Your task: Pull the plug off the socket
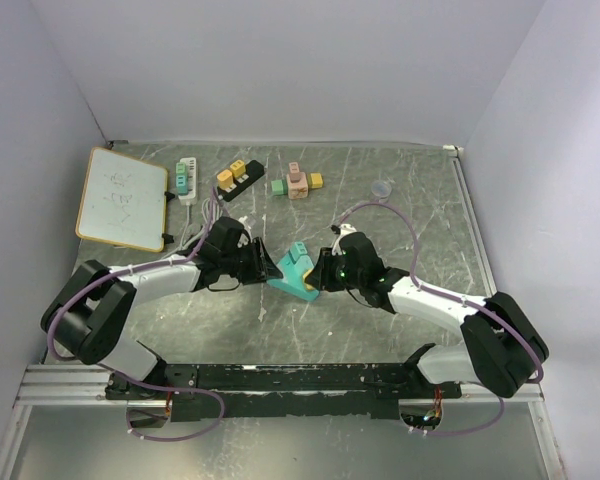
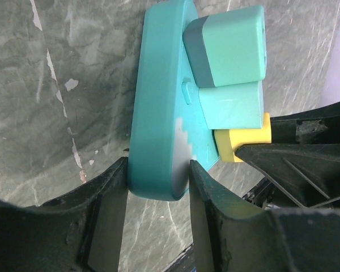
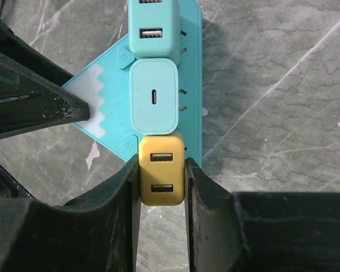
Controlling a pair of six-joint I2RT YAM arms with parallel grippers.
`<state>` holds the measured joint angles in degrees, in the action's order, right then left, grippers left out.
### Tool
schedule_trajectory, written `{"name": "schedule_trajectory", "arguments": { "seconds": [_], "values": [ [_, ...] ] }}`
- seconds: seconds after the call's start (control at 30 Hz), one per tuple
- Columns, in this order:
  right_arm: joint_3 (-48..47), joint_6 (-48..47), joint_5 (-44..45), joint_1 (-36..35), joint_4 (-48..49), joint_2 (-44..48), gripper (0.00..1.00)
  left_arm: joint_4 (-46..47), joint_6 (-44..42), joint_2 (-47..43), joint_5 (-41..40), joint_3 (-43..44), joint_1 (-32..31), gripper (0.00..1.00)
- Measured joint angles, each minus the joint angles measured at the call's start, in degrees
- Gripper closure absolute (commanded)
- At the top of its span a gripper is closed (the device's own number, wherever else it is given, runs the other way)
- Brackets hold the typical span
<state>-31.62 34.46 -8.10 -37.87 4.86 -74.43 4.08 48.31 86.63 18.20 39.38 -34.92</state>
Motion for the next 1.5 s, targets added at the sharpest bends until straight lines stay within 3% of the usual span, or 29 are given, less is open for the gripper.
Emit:
{"name": "schedule_trajectory", "arguments": {
  "seconds": [0.13, 0.57, 0.87, 0.97, 1.1, 1.33, 1.5],
  "values": [
    [-0.1, 1.6, 0.9, -0.1, 0.0, 0.0, 1.0, 0.1, 0.2, -0.4, -0.6, 0.0, -0.1, 0.93],
    [-0.7, 7.0, 3.0, -0.5, -1.2, -0.4, 1.0, 0.2, 0.4, -0.8, -2.7, -0.1, -0.1, 0.93],
    [-11.3, -0.5, 22.4, -12.3, -13.7, -5.0, 1.0, -1.9, 0.6, -1.7, -4.0, 0.0, -0.3, 0.93],
    [-12.7, -1.3, 24.7, -13.6, -15.3, -6.0, 1.0, -2.3, 0.6, -1.8, -4.3, 0.1, -0.3, 0.93],
    [-12.8, -1.5, 23.3, -13.0, -15.5, -6.0, 1.0, -2.3, 0.6, -1.8, -4.4, 0.1, -0.3, 0.93],
    [-7.3, 3.0, 6.7, -2.6, -9.8, -2.0, 1.0, -0.8, 0.8, -2.1, -4.5, 0.0, -0.6, 0.93],
    [-8.6, 1.9, 10.3, -5.4, -11.8, -2.3, 1.0, -1.7, 0.7, -2.6, -4.9, 0.0, -0.7, 0.93]
  ]
}}
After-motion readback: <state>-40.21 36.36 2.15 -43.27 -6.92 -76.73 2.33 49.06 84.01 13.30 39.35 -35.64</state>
